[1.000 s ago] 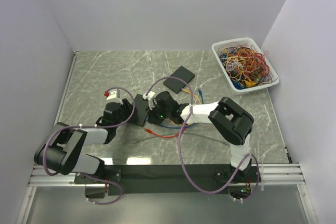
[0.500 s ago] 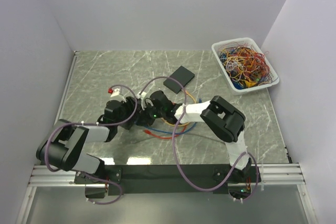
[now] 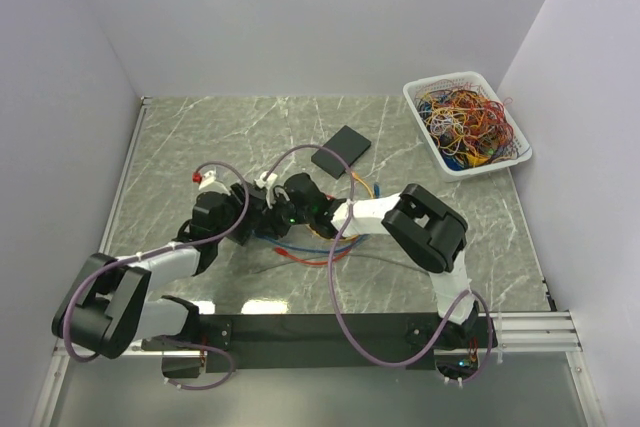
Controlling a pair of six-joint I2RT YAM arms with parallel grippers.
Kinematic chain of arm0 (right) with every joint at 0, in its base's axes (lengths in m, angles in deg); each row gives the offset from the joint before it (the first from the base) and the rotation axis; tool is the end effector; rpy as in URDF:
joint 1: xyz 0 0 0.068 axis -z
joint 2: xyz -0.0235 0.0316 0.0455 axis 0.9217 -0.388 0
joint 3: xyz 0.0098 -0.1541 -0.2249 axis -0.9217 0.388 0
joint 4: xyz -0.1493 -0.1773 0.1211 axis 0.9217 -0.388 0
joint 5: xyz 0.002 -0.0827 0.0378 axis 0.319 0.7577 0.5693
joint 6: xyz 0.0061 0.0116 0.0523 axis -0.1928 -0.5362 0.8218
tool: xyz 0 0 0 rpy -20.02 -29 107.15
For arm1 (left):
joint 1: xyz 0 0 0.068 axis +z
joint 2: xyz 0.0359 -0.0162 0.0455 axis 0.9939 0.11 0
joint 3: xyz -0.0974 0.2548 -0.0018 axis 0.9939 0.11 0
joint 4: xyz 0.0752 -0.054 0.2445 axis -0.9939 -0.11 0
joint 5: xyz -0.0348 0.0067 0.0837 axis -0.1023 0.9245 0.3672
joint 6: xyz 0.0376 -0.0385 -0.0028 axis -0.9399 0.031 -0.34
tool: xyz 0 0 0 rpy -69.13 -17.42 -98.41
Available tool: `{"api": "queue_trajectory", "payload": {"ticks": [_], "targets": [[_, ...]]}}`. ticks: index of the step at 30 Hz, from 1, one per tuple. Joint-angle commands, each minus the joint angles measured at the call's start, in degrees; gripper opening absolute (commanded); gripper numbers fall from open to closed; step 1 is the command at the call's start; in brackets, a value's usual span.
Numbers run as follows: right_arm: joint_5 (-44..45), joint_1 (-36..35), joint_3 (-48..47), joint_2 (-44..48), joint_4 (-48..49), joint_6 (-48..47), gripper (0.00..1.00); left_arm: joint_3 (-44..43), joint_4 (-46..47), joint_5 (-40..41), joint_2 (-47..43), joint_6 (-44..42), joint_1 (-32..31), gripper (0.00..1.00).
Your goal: Insert the plug into the switch port
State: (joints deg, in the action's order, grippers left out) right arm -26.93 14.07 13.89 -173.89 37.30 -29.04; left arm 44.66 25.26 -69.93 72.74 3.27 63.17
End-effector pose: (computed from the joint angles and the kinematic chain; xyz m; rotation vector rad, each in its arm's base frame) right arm 0.2474 0.3546 0.1557 -1.1370 1.8231 1.0654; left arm 0.2142 -0.0809 0.1535 -0.4190 2.0224 -0.7490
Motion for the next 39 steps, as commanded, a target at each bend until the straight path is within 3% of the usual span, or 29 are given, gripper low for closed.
{"api": "queue_trajectory", "payload": {"ticks": [1,8,17,22,29,32,39], "targets": [[10.86,-0.16,-2.80,4.45,17.74,-0.95,0.43,1.59,-9.29,-13.58,-1.69,1.50,-2.78,0.63],[15.25,-0.34,5.10,8.75,16.42,-0.07,0.59,-2.18,-12.71,-12.52,-1.25,1.15,-0.76,0.62],[25.09,-0.34,9.68,18.95,7.56,-1.83,0.62,-11.06,-22.20,-11.56,-3.89,-3.06,4.77,0.64],[36.51,-0.34,10.13,21.94,0.79,0.18,0.61,-14.84,-26.17,-5.78,-5.37,-5.97,5.92,0.62],[48.29,-0.25,5.56,23.61,-16.67,3.62,0.60,-8.70,-23.97,5.48,-12.85,-6.32,6.19,0.63],[51.20,0.10,1.96,23.00,-23.80,4.14,0.60,-6.67,-23.18,6.38,-16.27,-5.97,6.19,0.63],[44.01,2.82,-0.59,19.58,-28.05,8.18,0.58,-2.89,-22.04,9.36,-23.05,-5.71,6.19,0.66]]}}
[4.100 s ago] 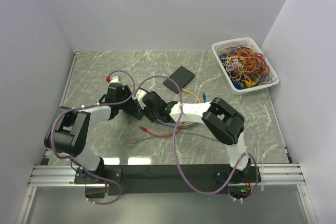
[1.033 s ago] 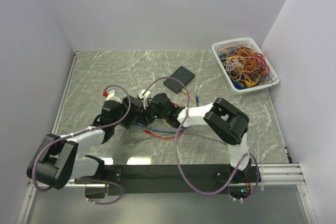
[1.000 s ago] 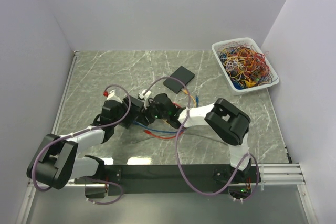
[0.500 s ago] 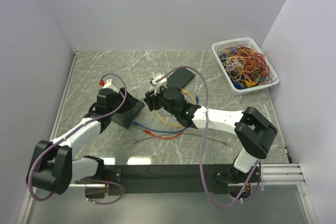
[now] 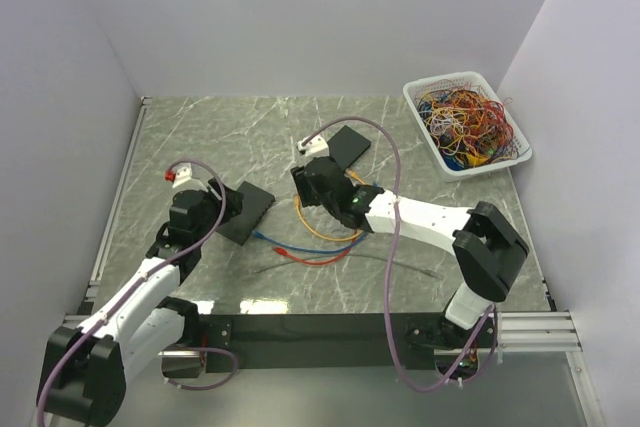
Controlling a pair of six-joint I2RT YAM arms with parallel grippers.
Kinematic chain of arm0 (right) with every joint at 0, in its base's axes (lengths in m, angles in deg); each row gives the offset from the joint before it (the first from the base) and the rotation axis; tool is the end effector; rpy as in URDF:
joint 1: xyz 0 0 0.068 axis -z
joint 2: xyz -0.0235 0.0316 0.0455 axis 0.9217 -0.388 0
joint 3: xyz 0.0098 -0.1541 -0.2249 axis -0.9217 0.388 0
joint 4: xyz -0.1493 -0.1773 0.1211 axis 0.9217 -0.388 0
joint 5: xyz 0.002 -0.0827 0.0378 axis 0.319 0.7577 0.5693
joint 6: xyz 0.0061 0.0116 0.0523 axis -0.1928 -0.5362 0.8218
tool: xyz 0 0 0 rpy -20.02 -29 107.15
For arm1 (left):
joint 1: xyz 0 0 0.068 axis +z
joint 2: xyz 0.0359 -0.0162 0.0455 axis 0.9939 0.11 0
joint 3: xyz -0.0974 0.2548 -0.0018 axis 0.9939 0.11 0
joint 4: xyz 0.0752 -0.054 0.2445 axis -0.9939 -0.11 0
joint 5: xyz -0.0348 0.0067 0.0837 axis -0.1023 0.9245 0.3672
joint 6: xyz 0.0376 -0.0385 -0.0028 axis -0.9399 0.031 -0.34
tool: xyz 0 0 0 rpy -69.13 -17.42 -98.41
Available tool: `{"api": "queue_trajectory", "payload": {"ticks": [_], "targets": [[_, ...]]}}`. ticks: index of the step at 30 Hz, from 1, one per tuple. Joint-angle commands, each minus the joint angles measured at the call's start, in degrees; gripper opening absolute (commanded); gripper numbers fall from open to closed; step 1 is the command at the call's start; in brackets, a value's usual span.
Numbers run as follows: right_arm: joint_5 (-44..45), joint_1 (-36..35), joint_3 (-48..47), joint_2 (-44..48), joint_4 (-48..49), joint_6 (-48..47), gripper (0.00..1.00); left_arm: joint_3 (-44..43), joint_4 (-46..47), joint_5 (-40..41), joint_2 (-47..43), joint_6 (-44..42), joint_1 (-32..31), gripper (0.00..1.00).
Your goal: Insert the plug into the switch port
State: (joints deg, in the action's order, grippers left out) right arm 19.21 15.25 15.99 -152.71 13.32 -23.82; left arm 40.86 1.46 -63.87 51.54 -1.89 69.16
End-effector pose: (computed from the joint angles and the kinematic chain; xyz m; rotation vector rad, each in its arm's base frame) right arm 0.2399 0.2855 0.2466 -0.5297 2.0110 0.2821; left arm 0.1918 -0.0466 0.2051 -0.4887 1.9407 -0.5359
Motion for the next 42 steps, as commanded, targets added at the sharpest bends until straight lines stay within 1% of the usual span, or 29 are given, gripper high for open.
{"api": "queue_trajectory", "payload": {"ticks": [1,6,10,23,25,27,28,30,31,33,34,36,37,40,42], "targets": [[-3.27,1.82,-3.74,-2.39,-4.51,3.84,0.57,1.26,1.94,3.14,-2.46,-0.64,0.20,0.66],[-8.11,2.00,-7.44,-8.27,-5.83,4.90,0.54,1.79,3.43,2.34,-2.20,-1.25,0.20,0.67],[-8.73,1.91,-9.81,-11.27,-6.80,5.16,0.54,1.79,3.61,2.34,-2.02,-1.25,0.20,0.66],[-10.49,1.91,-10.69,-17.78,-7.06,5.95,0.53,1.44,3.88,2.34,-0.44,-1.08,0.20,0.66],[-10.93,1.91,-11.05,-18.66,-6.97,5.95,0.52,1.35,3.96,2.43,-0.36,-1.08,0.20,0.66],[-11.02,1.91,-11.31,-19.10,-7.06,6.04,0.48,1.35,3.96,2.52,-0.27,-1.08,0.11,0.66],[-11.19,1.91,-11.40,-19.45,-6.97,6.13,0.44,1.35,3.96,2.43,-0.35,-1.08,0.20,0.66],[-11.63,1.91,-11.49,-19.71,-6.89,6.39,0.42,1.35,3.96,2.43,-0.27,-1.08,0.11,0.66],[-11.72,1.91,-11.49,-19.89,-6.89,6.48,0.38,1.35,3.96,2.34,-0.18,-1.08,0.20,0.66],[-12.60,1.91,-11.57,-20.06,-6.62,6.92,0.34,1.26,3.96,2.26,0.08,-1.08,0.20,0.66],[-12.95,1.91,-11.57,-20.24,-6.71,6.83,0.29,1.18,3.96,2.26,0.26,-1.16,0.20,0.66],[-13.48,1.91,-11.57,-20.24,-6.88,6.92,0.25,1.00,3.96,2.26,0.52,-1.16,0.11,0.66],[-13.57,1.91,-11.49,-20.15,-6.89,6.92,0.19,1.00,3.96,2.26,0.52,-1.16,0.20,0.66],[-14.36,1.91,-11.57,-19.80,-7.67,6.75,0.09,1.00,4.05,2.08,0.70,-1.16,0.20,0.66],[-15.14,1.91,-12.45,-19.54,-8.64,6.57,0.07,1.00,4.05,1.90,0.88,-1.25,0.20,0.66]]}}
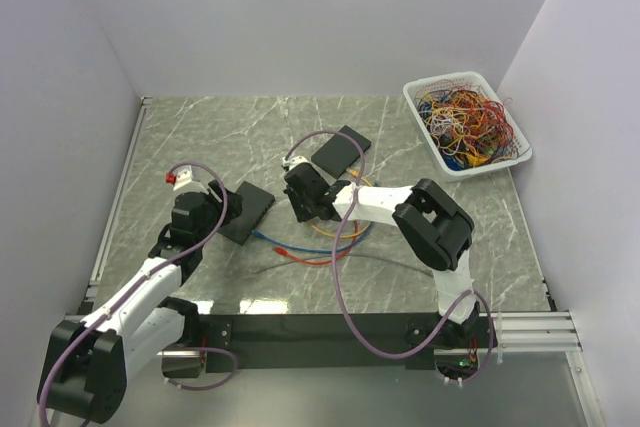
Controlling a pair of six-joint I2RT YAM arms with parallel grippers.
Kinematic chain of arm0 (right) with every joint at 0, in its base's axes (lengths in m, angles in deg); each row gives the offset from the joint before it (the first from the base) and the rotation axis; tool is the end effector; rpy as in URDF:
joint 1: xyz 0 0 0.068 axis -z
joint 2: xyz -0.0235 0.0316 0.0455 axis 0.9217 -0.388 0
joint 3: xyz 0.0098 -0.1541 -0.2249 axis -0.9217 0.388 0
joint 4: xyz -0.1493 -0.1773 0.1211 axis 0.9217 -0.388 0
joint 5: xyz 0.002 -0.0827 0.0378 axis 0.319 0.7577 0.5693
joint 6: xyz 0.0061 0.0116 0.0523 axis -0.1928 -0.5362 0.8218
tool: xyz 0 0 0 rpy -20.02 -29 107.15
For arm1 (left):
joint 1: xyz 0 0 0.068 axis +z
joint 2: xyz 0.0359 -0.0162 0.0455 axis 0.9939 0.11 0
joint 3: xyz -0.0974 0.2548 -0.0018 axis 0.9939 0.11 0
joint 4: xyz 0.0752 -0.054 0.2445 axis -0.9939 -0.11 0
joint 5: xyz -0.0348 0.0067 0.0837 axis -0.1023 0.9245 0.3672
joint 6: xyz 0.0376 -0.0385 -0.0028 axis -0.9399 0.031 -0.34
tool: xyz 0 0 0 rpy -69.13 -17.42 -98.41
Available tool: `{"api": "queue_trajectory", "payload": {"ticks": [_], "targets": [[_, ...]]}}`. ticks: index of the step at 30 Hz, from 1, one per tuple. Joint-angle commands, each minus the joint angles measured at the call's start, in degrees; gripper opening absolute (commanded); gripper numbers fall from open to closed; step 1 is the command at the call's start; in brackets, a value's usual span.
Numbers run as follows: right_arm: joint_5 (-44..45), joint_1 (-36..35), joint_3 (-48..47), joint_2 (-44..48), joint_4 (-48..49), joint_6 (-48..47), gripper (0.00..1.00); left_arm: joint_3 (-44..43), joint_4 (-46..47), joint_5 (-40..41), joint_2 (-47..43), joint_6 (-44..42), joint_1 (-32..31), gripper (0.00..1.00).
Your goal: Insert the plug into the switch port
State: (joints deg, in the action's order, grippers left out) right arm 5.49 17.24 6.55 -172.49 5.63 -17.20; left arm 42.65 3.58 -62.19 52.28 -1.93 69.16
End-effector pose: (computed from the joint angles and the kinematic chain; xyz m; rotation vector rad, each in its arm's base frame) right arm 0.2758 0.3209 0.1550 -0.6376 2.3636 0.3796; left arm 0.1909 -0.0453 0.1959 -0.5070 1.9377 -0.5049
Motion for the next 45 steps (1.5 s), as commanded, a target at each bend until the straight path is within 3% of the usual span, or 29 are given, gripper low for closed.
{"api": "queue_trajectory", "payload": {"ticks": [1,11,21,28,31,38,42,45], "targets": [[-2.21,-0.08,-3.18,0.76,-1.91,-0.05,0.03,-0.97,2.02,0.31,0.31,-1.21,0.20,0.65],[-4.23,-0.08,0.23,14.55,-4.12,-2.95,0.00,-0.79,2.11,-0.92,-0.65,-1.56,0.20,0.64],[-15.38,-0.08,15.44,29.76,13.18,-4.53,0.00,-0.53,2.54,-5.92,-4.70,-0.33,0.20,0.63],[-22.15,-0.25,21.77,32.85,21.37,-5.76,0.00,1.49,12.81,-19.00,-10.06,2.48,0.11,0.62],[-22.78,-0.25,22.04,32.76,21.37,-5.50,0.00,2.98,17.99,-20.96,-11.91,5.29,0.11,0.61],[-26.38,-0.25,22.39,31.97,23.13,-4.89,0.00,2.37,25.29,-26.75,-7.26,9.95,0.11,0.58],[-24.46,-0.25,21.95,31.27,22.78,-4.80,0.00,2.37,27.16,-27.99,-5.06,12.14,0.11,0.53],[-20.00,-0.69,21.51,30.92,21.73,-4.80,0.00,0.36,22.44,-26.07,-4.00,13.20,0.02,0.47]]}}
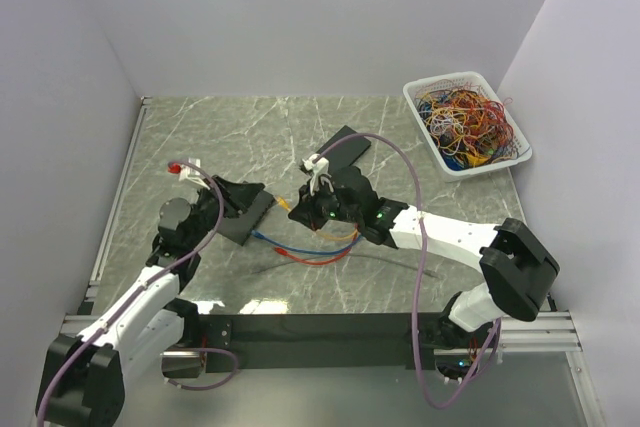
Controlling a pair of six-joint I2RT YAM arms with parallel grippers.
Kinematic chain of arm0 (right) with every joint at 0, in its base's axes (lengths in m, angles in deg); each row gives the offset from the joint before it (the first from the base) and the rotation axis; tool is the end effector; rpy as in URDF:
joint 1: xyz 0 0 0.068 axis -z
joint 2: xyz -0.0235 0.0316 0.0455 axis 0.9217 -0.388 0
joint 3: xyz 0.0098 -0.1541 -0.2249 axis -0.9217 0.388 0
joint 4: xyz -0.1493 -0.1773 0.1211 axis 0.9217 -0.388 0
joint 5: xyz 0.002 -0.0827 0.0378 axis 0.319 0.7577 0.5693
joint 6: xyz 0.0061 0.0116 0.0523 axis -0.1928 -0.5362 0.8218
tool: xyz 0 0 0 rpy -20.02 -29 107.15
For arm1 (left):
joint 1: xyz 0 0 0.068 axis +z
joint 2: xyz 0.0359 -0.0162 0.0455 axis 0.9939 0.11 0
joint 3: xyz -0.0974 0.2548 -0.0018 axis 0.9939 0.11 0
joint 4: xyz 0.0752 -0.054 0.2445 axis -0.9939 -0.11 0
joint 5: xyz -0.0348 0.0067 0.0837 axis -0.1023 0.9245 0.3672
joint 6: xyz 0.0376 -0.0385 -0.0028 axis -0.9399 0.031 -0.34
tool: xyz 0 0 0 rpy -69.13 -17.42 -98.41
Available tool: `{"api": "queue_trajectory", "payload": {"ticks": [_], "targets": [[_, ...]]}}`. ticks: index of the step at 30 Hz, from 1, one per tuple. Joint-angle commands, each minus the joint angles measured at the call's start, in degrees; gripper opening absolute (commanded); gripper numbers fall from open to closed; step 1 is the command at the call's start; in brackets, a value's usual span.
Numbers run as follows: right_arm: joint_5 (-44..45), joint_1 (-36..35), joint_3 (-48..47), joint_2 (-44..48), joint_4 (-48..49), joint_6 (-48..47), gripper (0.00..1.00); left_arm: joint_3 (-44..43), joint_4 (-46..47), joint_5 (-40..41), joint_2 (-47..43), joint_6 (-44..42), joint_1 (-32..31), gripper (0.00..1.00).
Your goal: Insert the plug into the switch port
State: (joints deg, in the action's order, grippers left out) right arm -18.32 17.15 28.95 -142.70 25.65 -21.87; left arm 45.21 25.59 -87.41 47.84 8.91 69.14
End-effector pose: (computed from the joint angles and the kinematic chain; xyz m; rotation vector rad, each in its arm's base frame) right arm 0.2049 0.2601 0.2492 -0.8559 1.8756 0.9816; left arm 0.1811 -0.0588 0.2350 -0.2435 1.6552 -1.1327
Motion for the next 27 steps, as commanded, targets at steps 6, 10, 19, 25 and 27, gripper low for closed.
{"api": "queue_trajectory", "payload": {"ticks": [6,10,19,25,27], "targets": [[13.23,-3.15,-3.09,0.16,-2.07,-2.22,0.00,-9.23,-11.63,7.33,2.37,2.54,-4.69,0.46],[16.49,-5.61,-4.23,-0.63,-3.30,-3.28,0.00,-11.26,-13.83,11.98,4.03,2.72,-9.00,0.52],[22.73,-7.72,-4.67,-0.46,-4.27,-4.16,0.00,-14.16,-19.72,18.41,5.54,3.86,-14.02,0.64],[26.16,-10.09,-5.46,-0.98,-5.06,-5.48,0.00,-15.13,-21.66,20.61,6.50,4.56,-15.69,0.60],[27.03,-10.71,-5.81,-1.34,-5.33,-5.66,0.00,-15.13,-21.22,20.96,6.85,4.74,-16.21,0.59]]}}
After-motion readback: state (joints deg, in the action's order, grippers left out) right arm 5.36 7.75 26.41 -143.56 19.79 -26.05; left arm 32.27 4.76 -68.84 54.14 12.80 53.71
